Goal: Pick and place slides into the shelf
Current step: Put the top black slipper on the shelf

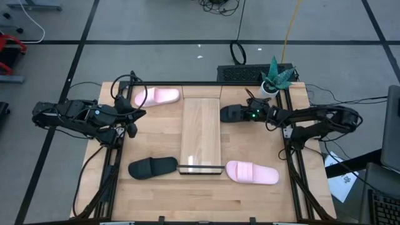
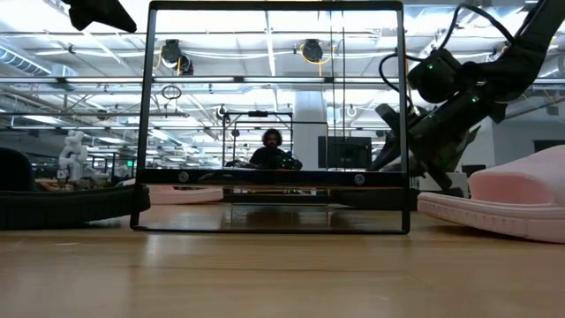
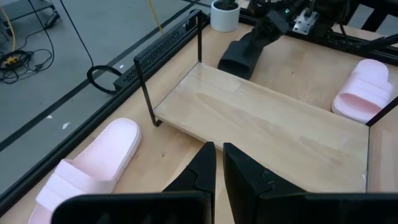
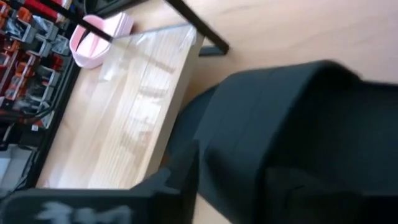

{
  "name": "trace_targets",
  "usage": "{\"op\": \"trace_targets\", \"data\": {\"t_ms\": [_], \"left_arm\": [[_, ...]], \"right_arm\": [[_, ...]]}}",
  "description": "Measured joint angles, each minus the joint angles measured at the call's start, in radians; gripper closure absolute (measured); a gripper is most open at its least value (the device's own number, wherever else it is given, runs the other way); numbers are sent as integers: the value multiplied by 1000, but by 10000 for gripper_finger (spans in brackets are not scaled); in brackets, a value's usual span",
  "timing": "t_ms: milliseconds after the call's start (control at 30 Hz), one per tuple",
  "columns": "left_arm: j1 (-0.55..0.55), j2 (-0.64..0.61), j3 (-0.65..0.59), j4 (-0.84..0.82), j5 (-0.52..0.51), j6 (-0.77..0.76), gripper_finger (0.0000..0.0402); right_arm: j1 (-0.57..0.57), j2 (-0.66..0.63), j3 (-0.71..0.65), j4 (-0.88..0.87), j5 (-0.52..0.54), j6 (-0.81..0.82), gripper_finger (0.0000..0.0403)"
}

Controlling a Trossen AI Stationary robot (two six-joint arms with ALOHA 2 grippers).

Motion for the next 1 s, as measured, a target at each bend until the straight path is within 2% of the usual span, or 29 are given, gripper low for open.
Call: {"op": "trace_targets", "data": {"t_ms": [167, 267, 500, 767, 867, 1000], "left_arm": [[0, 0, 0, 0, 3, -5, 376], [0, 0, 0, 0, 4, -5, 376], [0, 0, 0, 0, 4, -8, 375], [0, 0, 0, 0, 8, -7, 375], [0, 0, 0, 0, 8, -3, 375], [0, 0, 0, 0, 7, 0, 375]], "right_arm": [[-19, -28, 0, -8, -4, -46, 369], [-19, -45, 0, -26, -4, -58, 394], [-20, -124, 0, -173, 1, -26, 398], [-18, -333, 6, -232, 36, 9, 400], [-3, -382, 67, -232, 39, 8, 401], [43, -366, 215, -231, 65, -40, 401]]}}
